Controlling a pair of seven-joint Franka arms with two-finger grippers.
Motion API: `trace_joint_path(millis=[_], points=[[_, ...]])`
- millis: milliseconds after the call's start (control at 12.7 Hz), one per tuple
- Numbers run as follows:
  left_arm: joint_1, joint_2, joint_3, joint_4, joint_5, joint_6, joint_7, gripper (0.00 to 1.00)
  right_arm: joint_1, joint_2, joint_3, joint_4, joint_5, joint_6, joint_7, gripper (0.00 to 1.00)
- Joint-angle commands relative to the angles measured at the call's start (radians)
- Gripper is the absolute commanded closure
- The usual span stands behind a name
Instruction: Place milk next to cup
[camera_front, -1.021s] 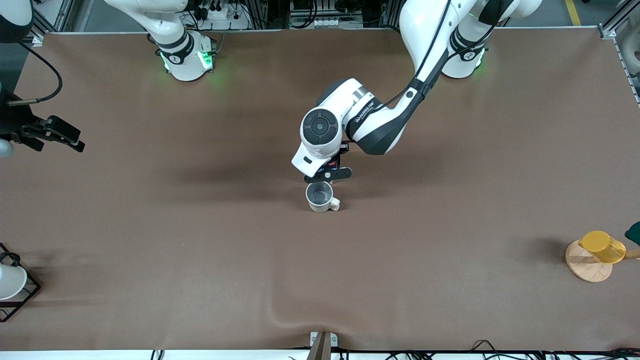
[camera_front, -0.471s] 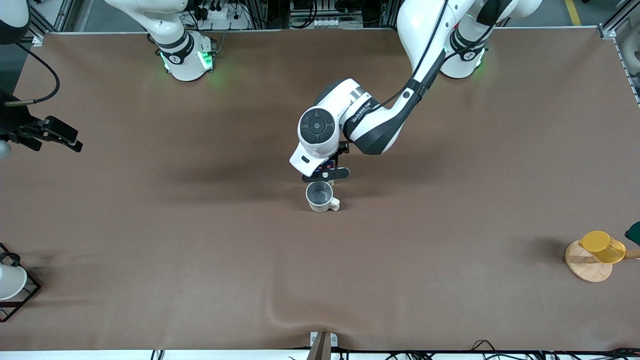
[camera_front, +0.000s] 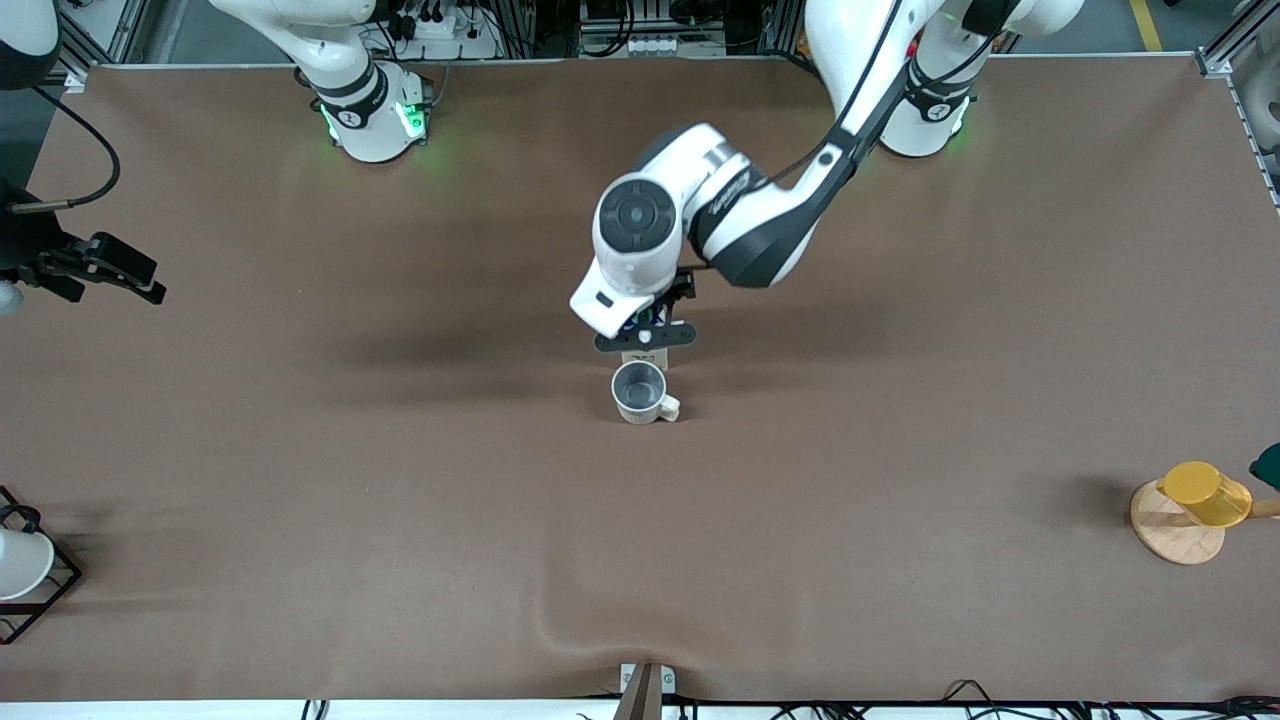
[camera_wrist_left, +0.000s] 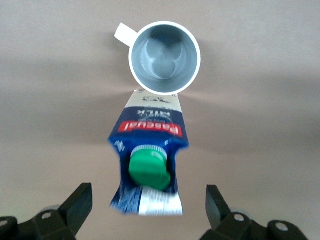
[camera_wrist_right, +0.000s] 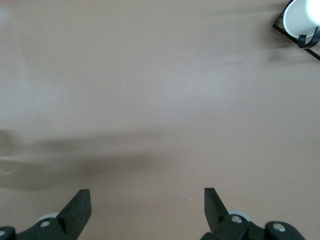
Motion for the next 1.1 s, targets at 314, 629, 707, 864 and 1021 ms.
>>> trace_joint_path(millis=[314,629,707,864,1021], points=[[0.187,-0.239,0.040,-0.020,0.108,-0.114,0.018,0.00,-0.024,0.012,0.018,0.021,-0.003,-0.024,-0.011,0.00],[0.393,-0.317,0.033,-0.039,0.127,-0.256,0.312,0.00,-0.021,0.012,0.020,0.021,-0.003,-0.026,-0.007,0.00],[0.436,-0.342,0.031,-0.049,0.127,-0.278,0.370,0.00,-0.021,0.012,0.018,0.021,-0.003,-0.026,-0.006,0.00],[0.509,-0.440,0.028,-0.149,0.129,-0.284,0.424,0.00,-0.023,0.012,0.018,0.021,-0.003,-0.026,-0.006,0.00],[0.520,-0.495,0.054,-0.183,0.138,-0.327,0.533,0.00,-0.021,0.012,0.020,0.019,-0.003,-0.027,-0.006,0.00]])
